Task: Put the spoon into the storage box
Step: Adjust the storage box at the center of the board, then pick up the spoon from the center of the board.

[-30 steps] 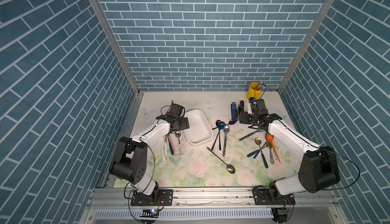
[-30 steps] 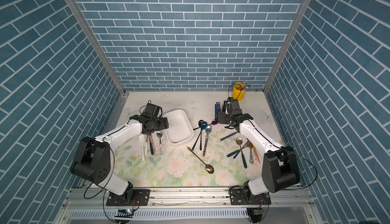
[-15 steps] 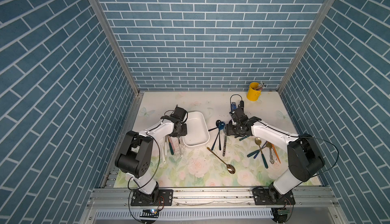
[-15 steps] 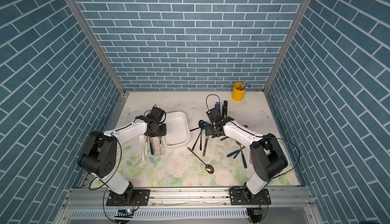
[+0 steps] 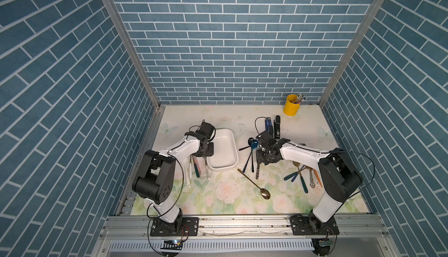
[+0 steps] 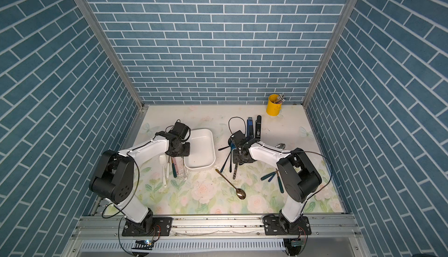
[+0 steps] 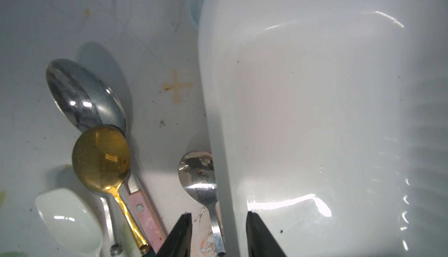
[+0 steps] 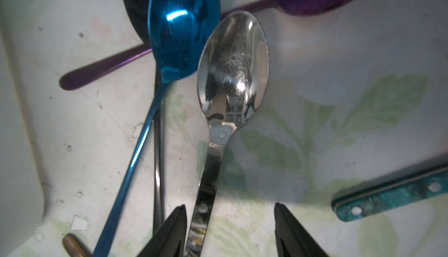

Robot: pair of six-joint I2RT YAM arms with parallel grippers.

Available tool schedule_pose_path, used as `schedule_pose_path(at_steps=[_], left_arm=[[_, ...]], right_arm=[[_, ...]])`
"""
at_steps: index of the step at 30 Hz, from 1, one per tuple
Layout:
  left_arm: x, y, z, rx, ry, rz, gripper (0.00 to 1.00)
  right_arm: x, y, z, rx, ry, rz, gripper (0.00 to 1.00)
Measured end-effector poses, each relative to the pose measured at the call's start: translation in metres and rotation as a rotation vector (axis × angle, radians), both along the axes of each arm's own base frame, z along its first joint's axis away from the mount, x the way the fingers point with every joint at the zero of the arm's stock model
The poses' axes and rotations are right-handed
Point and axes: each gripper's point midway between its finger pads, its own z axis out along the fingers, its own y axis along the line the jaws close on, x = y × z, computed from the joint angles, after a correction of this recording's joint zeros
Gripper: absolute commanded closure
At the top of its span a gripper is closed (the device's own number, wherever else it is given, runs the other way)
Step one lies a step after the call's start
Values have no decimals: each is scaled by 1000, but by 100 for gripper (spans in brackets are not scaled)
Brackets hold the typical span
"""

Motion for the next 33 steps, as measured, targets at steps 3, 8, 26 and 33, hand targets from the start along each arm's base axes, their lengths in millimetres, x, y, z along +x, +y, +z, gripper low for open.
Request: schedule_pose_path(at_steps=[3, 8, 26, 33], left_arm=[[0, 0, 7, -9, -15, -1, 51], [2, -1, 22, -22, -46, 1, 48], [5, 3, 44, -15, -89, 28, 45], [5, 5, 47, -10, -97, 35, 44]], right_arm=[[0, 0, -5, -4, 8, -8, 43], [2, 2, -6, 4, 0, -7, 44], [2, 7, -5, 9, -6, -2, 40], [1, 10, -5, 7, -9, 6, 40]])
